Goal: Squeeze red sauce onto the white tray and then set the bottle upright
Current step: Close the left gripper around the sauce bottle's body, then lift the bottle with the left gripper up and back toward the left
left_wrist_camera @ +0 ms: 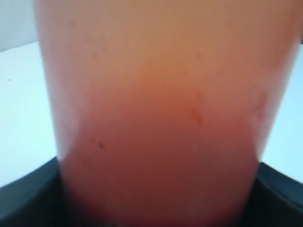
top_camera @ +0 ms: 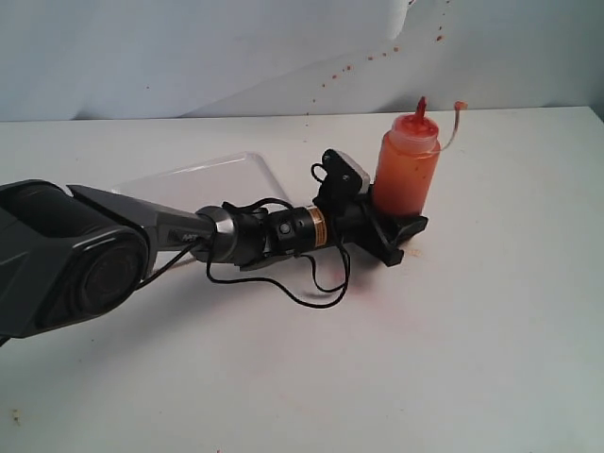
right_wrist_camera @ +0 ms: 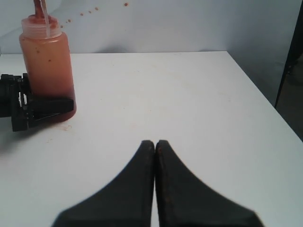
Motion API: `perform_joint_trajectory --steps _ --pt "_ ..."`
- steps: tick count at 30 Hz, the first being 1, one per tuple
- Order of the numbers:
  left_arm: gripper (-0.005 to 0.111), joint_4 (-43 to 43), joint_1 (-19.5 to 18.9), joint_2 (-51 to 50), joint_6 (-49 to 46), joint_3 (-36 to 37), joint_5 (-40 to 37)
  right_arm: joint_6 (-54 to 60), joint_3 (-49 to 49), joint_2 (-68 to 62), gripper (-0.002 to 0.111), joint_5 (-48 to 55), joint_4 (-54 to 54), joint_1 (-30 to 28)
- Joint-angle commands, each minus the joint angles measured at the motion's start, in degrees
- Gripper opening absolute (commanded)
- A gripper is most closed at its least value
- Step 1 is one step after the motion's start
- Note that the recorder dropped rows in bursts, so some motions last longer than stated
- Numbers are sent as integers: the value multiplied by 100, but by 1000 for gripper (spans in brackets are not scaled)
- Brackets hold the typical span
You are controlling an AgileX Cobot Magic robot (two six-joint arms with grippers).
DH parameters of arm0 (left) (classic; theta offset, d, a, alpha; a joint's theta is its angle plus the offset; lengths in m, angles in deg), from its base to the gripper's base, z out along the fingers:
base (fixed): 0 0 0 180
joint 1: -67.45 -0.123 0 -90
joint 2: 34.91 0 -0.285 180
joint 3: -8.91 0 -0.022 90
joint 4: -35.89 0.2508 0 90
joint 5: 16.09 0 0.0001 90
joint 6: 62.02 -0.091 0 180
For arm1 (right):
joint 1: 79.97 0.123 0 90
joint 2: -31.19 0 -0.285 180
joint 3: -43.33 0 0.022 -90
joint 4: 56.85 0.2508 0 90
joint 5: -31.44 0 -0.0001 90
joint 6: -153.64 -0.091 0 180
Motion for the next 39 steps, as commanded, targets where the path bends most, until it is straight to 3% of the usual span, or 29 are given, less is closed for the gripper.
perform_joint_trajectory --steps 1,4,11,17,20,28,39 --pt "0 1220 26 347 966 24 60 53 19 33 0 -12 24 28" --pt "0 1811 26 546 1320 24 49 53 19 33 0 -12 24 28" --pt "0 1999 -161 1124 1617 24 36 53 19 33 0 -12 24 28" --pt "0 3097 -501 1519 2871 53 294 53 19 33 0 -12 24 28" --pt "0 3648 -647 1720 3026 299 524 53 19 33 0 -12 24 28" --pt "0 3671 -1019 2855 2866 1297 617 53 19 33 0 -12 24 28" --pt "0 4056 -1802 5207 3159 2576 -896 53 19 33 0 -12 24 28"
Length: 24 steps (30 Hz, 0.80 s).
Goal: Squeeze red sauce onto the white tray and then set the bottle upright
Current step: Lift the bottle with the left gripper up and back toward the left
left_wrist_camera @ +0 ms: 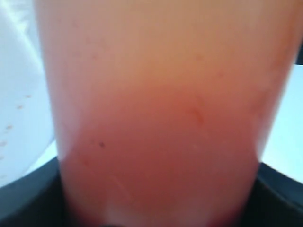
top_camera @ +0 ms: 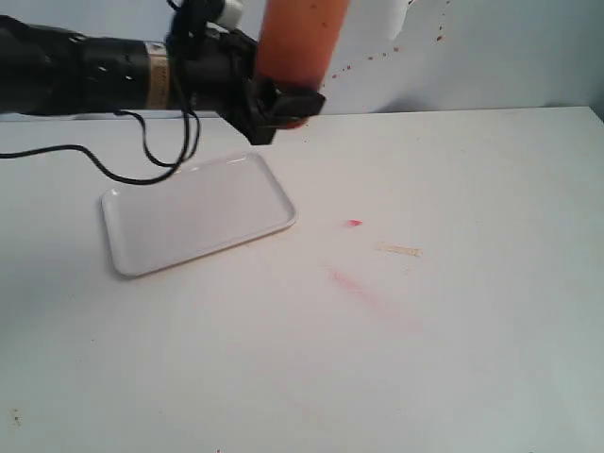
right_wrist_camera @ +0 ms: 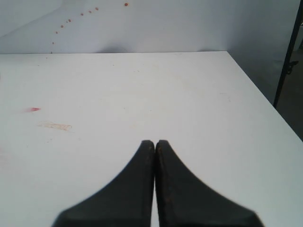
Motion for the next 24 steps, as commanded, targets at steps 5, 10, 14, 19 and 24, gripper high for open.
perform_joint_trajectory --steps 5,10,14,19,24 --pt "0 220 -755 1715 700 700 -1588 53 19 33 0 -12 24 28" --pt "0 243 -1272 1981 830 867 -2188 53 19 33 0 -12 24 28" --pt "0 673 -1663 1935 817 867 -2210 53 19 33 0 -12 24 28" --pt "0 1272 -1946 1761 829 867 -2632 53 19 33 0 -12 24 28" --pt "0 1272 -1947 1445 338 836 -3829 53 19 33 0 -12 24 28"
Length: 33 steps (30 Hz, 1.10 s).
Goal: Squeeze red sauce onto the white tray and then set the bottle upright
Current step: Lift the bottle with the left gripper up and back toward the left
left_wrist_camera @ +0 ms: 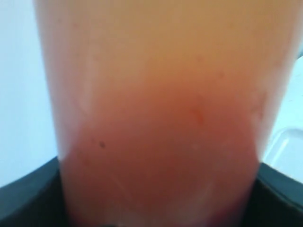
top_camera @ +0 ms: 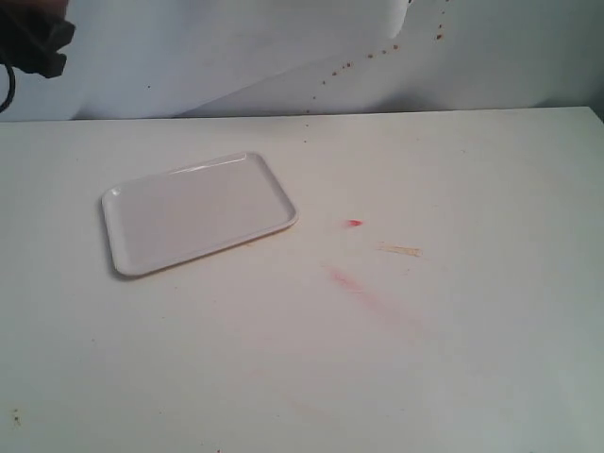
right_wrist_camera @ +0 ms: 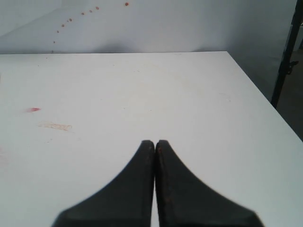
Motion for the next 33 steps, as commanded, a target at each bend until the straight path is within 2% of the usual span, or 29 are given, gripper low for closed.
perform_joint_trajectory --steps 1,9,29,31,33 --pt "0 -47 -35 -278 -505 -74 -895 53 19 33 0 -12 24 28" --pt "0 -47 -35 -837 -519 -127 -746 53 19 33 0 -12 24 28" --pt "0 -47 -35 -848 -339 -127 -334 63 19 33 0 -167 -219 28" --pt "0 -47 -35 -848 -339 -127 -334 53 19 33 0 -422 160 28" --pt "0 -47 -35 -848 -350 -127 -334 -90 19 33 0 -692 1371 28"
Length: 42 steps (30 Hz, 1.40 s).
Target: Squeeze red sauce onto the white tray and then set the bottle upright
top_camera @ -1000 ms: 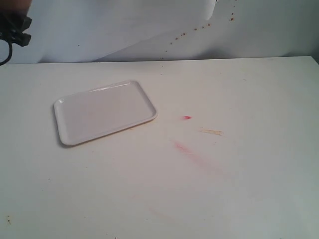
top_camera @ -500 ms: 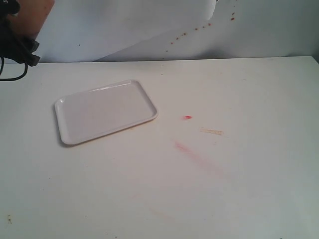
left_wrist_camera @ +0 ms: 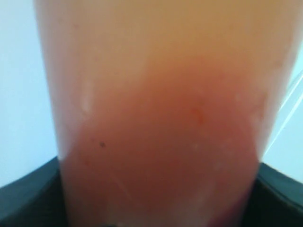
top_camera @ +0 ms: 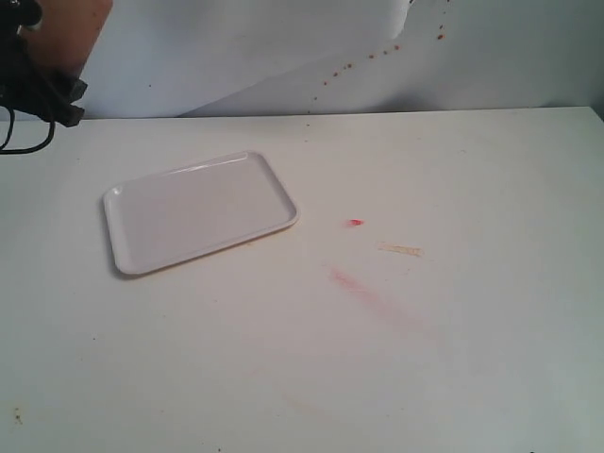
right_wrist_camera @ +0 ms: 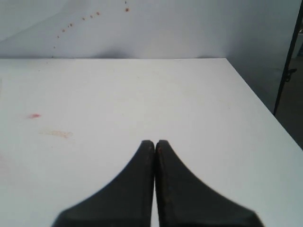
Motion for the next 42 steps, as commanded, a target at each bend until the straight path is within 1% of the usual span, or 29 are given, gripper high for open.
perform_joint_trajectory --steps 1,2,4,6,7,10,11,13,14,17,20,22,23,24,25,26,27,29,30,31,34,36,39,42 --pt "0 -70 -3 72 0 -65 -12 -12 19 33 0 -739 1680 28" --pt "0 -70 -3 72 -25 -65 -12 0 19 33 0 -1115 1950 28" --pt "0 -70 -3 72 -338 -65 -12 -214 19 33 0 -1863 3003 28" --pt "0 -70 -3 72 -745 -65 -12 -261 19 33 0 -2353 3973 28" --pt "0 -70 -3 72 -864 -65 -12 -261 19 33 0 -2530 4137 28" --pt "0 -70 -3 47 -1354 -65 -100 -261 19 33 0 -2690 3960 28" --pt "0 -70 15 41 -1571 -76 -210 -261 19 33 0 -2679 3947 28" --pt "0 -70 101 3 -1974 -76 -677 -261 19 33 0 -2591 3934 28" --pt "0 -70 252 -84 -2535 -76 -1197 -261 19 33 0 -2267 3603 28" --pt "0 -70 486 -289 -3600 -139 -1879 -245 -116 33 0 -1209 3367 28" --pt "0 -70 658 -597 -3737 -386 -2293 48 -510 33 0 -770 3394 28" --pt "0 -70 752 -777 -3737 -550 -2432 699 -857 33 0 -335 3833 28" --pt "0 -70 798 -864 -3737 -619 -2516 1169 -981 33 0 -150 4199 28" --pt "0 -70 851 -937 -3781 -681 -2619 1915 -1106 33 0 61 4833 28" --pt "0 -70 866 -993 -3917 -721 -2672 2841 -1212 -85 0 277 5594 28" --pt "0 -70 865 -1063 -4271 -784 -2699 5014 -1397 -439 0 851 7312 28" --pt "0 -70 865 -1095 -4397 -813 -2737 6066 -1475 -659 0 1223 8122 28" --pt "0 -70 865 -1097 -4770 -814 -2806 7611 -1608 -1110 0 1976 9257 28" --pt "0 -70 865 -1097 -4944 -814 -2847 8208 -1695 -1377 0 2357 9642 28" --pt "0 -70 865 -1097 -5363 -814 -2846 8714 -1916 -1860 0 2816 9860 28" --pt "0 -70 865 -1097 -6134 -814 -2846 8590 -2497 -2993 0 3089 9594 28" --pt "0 -70 865 -1097 -6997 -814 -2813 8591 -3080 -3983 0 3717 9204 28" --pt "0 -70 865 -1097 -7746 -814 -2554 8562 -3607 -5224 0 4597 9038 28" --pt "0 -70 865 -1097 -8527 -814 -2538 8577 -4102 -6213 0 4711 8954 28"
